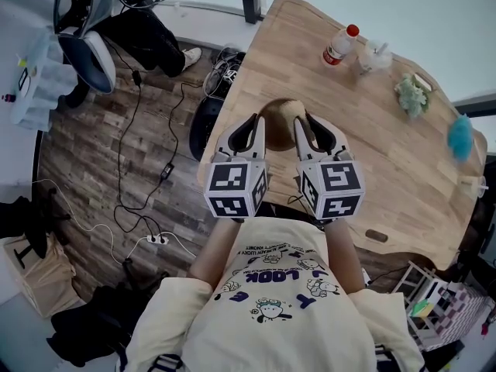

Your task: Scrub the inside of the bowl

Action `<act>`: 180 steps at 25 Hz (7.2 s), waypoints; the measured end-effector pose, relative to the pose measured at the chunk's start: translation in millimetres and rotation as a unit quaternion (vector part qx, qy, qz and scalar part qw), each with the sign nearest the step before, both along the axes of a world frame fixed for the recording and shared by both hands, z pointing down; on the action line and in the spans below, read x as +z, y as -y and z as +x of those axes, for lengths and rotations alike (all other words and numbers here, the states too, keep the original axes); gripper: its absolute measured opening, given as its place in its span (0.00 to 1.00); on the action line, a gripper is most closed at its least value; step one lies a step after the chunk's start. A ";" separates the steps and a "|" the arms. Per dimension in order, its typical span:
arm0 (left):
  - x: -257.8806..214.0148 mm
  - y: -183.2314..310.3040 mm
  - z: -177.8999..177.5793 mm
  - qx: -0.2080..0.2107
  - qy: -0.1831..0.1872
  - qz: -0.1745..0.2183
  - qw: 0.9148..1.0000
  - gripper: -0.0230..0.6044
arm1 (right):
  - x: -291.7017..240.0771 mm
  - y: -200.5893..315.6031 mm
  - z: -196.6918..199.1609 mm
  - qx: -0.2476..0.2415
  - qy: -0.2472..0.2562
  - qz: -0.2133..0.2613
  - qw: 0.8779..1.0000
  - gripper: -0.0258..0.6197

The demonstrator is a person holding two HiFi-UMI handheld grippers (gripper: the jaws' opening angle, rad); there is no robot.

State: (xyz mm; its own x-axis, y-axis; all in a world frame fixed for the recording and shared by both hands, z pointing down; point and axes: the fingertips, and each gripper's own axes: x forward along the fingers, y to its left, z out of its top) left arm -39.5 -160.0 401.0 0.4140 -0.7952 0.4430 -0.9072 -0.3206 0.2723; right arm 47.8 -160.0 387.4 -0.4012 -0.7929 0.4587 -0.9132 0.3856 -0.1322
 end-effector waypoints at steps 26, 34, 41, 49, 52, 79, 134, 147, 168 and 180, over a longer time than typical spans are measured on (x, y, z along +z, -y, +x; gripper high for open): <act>-10.0 6.1 -1.8 -0.009 -0.016 0.028 0.999 0.13 | 30.0 -11.2 -22.7 0.071 0.338 -0.178 0.921 0.14; -10.0 5.7 -0.3 -0.010 -0.013 0.029 0.999 0.13 | 15.4 -11.8 -37.4 0.059 0.339 -0.165 0.924 0.14; -8.9 4.2 -1.0 -0.014 -0.026 0.021 0.999 0.13 | 24.1 -11.9 -35.0 0.019 0.186 -0.124 0.974 0.14; -6.0 2.0 -3.8 -0.017 -0.025 0.016 0.999 0.13 | 27.3 -5.0 -14.4 0.014 -0.002 -0.059 0.998 0.14; -5.0 1.4 -4.0 -0.015 -0.029 0.012 0.999 0.12 | 23.2 -0.5 -7.4 0.026 -0.029 -0.045 0.998 0.14; -6.2 4.2 10.5 0.009 -0.030 0.018 0.999 0.12 | -2.8 -5.9 -45.0 -0.038 0.055 -0.011 0.998 0.14; -0.9 4.8 8.7 0.001 -0.034 0.004 0.999 0.11 | -0.8 -5.8 -48.5 -0.056 0.018 -0.002 0.998 0.14; 0.4 6.8 -5.5 -0.021 -0.033 -0.005 0.999 0.12 | 15.5 3.4 -20.6 -0.028 -0.069 -0.006 0.997 0.14; 15.1 14.2 -26.6 -0.056 -0.026 -0.029 0.998 0.12 | -2.7 7.3 11.6 0.021 -0.018 0.015 0.999 0.14; 17.8 14.5 -19.5 -0.052 -0.025 -0.031 0.998 0.11 | 7.2 7.7 50.3 0.094 0.026 -0.001 0.995 0.14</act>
